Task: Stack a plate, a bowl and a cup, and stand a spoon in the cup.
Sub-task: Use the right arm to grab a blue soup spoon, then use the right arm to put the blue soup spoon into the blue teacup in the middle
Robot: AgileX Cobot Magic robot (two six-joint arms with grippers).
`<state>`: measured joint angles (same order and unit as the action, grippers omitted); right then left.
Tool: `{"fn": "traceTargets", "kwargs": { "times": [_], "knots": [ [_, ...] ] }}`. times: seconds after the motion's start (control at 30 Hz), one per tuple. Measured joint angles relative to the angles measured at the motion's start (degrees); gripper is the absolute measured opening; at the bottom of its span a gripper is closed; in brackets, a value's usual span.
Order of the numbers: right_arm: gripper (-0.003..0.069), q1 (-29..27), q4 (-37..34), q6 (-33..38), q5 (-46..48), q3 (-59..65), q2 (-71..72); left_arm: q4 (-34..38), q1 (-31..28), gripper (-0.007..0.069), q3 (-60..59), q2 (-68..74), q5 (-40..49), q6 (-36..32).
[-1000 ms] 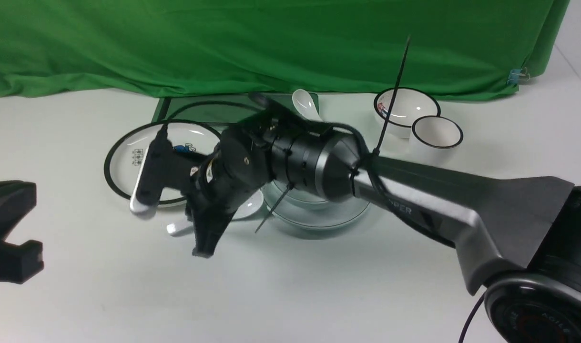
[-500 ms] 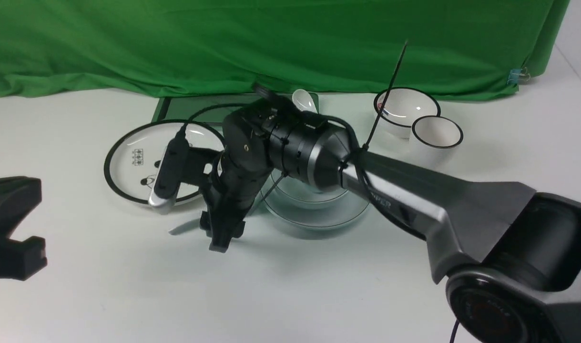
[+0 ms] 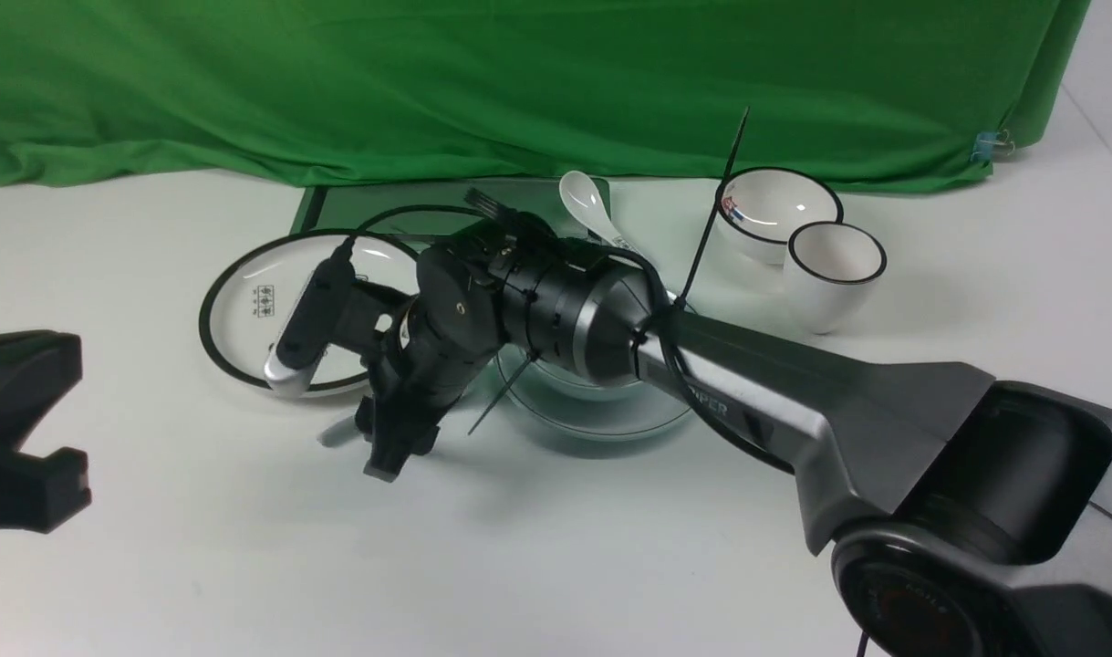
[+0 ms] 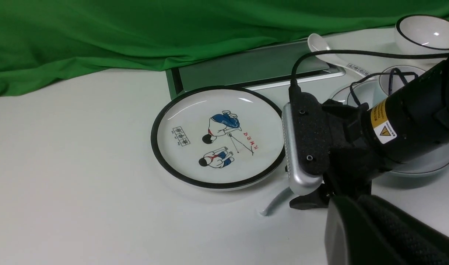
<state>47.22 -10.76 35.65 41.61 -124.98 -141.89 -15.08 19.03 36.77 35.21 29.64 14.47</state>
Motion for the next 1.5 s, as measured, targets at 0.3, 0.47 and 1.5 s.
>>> {"fn": "traceTargets", "kwargs": {
  "times": [0.3,0.47,1.5],
  "knots": [
    [0.0102,0.0,-3.83,-4.8,0.74,-0.09,-0.2,0.0,0.0,-0.0029,0.0,0.0,0.0,-0.06],
    [0.0102,0.0,-9.84,-5.23,3.33,-0.49,-0.09,-0.06,0.0,-0.0029,0.0,0.0,0.0,-0.06],
    [0.0102,-16.44,-60.68,29.63,-33.2,35.73,24.41,-0.06,0.0,-0.0029,-0.06,0.0,-0.37,-0.9]
  ]
}}
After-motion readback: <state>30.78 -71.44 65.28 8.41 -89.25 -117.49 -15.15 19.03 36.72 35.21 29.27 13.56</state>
